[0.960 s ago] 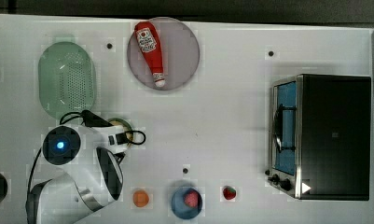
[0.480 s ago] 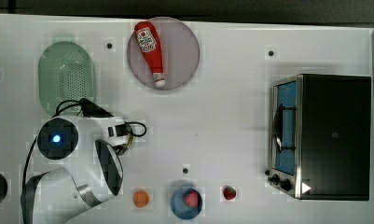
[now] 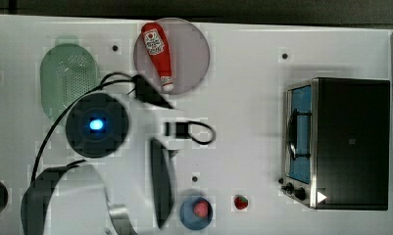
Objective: Pick Banana and place it in mug.
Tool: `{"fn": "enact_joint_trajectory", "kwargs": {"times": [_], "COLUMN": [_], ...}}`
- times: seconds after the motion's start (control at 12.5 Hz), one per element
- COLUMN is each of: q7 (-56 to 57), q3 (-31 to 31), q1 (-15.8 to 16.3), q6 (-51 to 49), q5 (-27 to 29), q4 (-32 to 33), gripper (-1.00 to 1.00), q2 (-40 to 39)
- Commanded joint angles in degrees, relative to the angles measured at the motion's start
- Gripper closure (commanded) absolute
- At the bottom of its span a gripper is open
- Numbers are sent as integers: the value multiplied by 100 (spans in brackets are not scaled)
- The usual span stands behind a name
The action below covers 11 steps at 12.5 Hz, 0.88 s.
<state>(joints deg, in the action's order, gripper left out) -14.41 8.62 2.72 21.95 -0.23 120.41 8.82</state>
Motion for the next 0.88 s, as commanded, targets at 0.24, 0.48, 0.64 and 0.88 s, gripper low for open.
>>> {"fn": "enact_joint_trajectory", "kwargs": {"times": [0.24, 0.48, 0.64, 0.88], "q7": [325, 395, 506, 508], "q3": [-1066, -1304, -1288, -1279], "q1": [-210, -211, -210, -204], "q6": [-1386, -1830, -1848, -1775], "q5": [-22, -36, -36, -38], "q4": [-735, -964, -967, -970], "gripper": [-100, -100, -100, -100], "q2": [642, 762, 710, 609]}}
